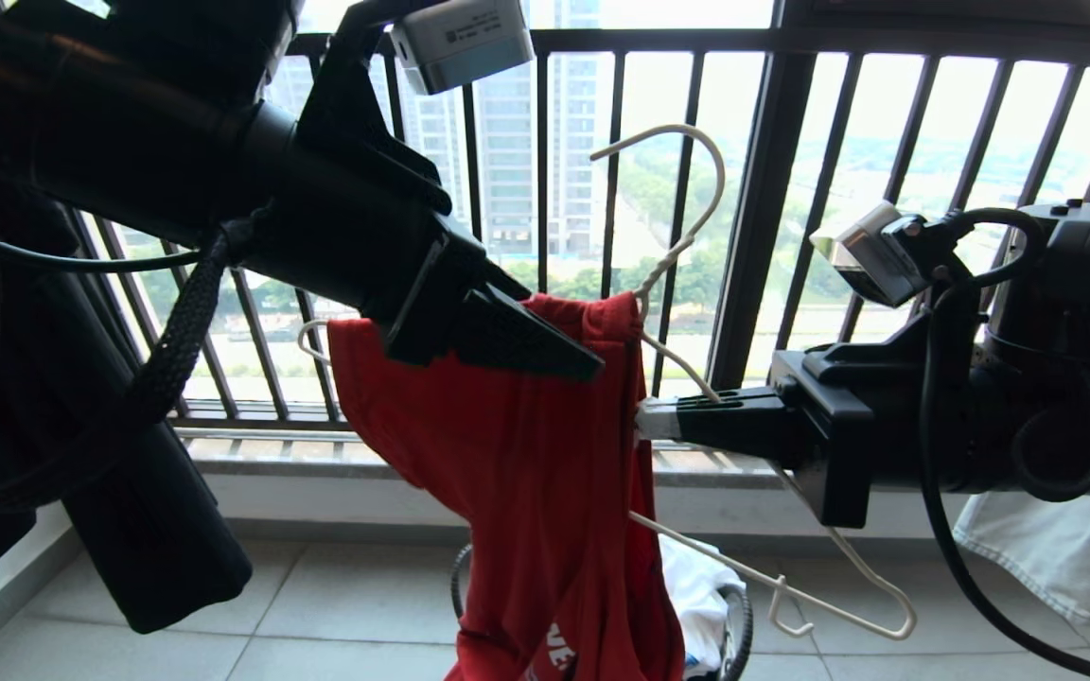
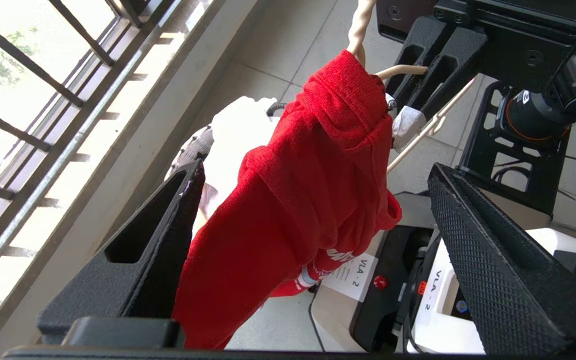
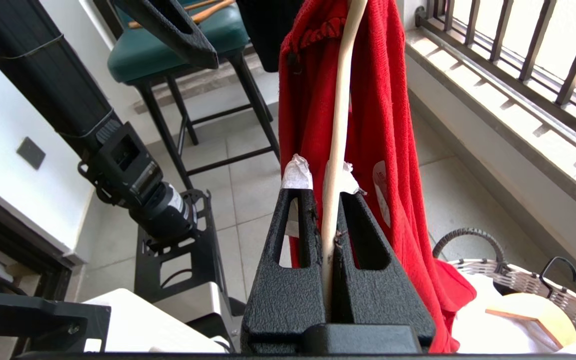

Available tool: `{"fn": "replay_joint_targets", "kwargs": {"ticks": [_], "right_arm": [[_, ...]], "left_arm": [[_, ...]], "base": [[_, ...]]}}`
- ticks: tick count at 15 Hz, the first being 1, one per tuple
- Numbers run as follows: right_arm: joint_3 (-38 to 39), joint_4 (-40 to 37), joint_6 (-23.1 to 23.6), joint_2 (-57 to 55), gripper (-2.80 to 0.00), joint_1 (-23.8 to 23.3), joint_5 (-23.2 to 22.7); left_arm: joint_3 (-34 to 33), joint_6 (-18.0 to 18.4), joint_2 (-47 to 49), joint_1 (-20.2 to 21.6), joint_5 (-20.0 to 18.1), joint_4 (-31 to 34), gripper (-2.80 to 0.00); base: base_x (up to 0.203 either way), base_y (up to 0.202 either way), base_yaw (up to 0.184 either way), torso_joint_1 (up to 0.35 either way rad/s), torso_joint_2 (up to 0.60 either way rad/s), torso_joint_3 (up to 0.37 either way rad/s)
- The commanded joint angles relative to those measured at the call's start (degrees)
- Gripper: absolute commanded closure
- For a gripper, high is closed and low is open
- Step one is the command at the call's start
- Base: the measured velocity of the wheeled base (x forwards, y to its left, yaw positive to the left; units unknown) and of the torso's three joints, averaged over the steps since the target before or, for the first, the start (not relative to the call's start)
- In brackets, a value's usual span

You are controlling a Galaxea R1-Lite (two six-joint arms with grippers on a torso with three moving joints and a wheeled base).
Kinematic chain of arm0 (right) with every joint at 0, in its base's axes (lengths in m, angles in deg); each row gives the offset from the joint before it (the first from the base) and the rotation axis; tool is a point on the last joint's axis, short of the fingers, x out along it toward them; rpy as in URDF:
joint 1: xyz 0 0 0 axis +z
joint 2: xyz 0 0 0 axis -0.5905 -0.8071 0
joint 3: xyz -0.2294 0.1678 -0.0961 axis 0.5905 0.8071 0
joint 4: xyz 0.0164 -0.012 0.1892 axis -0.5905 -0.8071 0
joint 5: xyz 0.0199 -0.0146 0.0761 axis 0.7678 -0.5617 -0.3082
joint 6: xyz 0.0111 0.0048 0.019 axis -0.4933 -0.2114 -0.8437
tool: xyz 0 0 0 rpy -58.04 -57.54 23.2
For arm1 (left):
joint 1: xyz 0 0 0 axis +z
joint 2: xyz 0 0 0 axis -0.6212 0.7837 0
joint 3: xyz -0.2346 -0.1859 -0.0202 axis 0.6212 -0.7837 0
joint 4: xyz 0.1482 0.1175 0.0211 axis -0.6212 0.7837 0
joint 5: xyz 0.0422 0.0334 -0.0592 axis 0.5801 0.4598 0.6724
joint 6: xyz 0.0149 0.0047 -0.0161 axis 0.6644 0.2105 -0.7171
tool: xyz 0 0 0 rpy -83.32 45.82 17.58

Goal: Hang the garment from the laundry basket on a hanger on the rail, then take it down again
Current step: Hang the clothes on the clothes rack

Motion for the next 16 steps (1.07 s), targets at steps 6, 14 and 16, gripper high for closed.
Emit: {"fn": "replay_joint_targets", "kwargs": {"ticks": [6, 14, 16], "right_arm": [[2.1, -0.1, 4.7, 1.2, 0.0, -0.6, -2.7], [3.7, -0.2, 7.8, 1.7, 0.0, -1.3, -6.1], [3.7, -0.2, 7.8, 2.0, 0.0, -1.4, -6.1]], "left_arm": [[0.0, 0.0, 0.1, 0.1, -3.0, 4.2, -2.8], [-0.8, 1.0, 0.4, 0.0, -4.4, 9.3, -2.8], [-1.2, 2.1, 1.4, 0.0, -4.5, 9.3, -2.8]], "base": [[0.0, 0.0, 0.0, 0.0, 0.0, 0.0], [0.0, 0.0, 0.0, 0.0, 0.0, 0.0], [0.0, 0.0, 0.0, 0.0, 0.0, 0.0]]}}
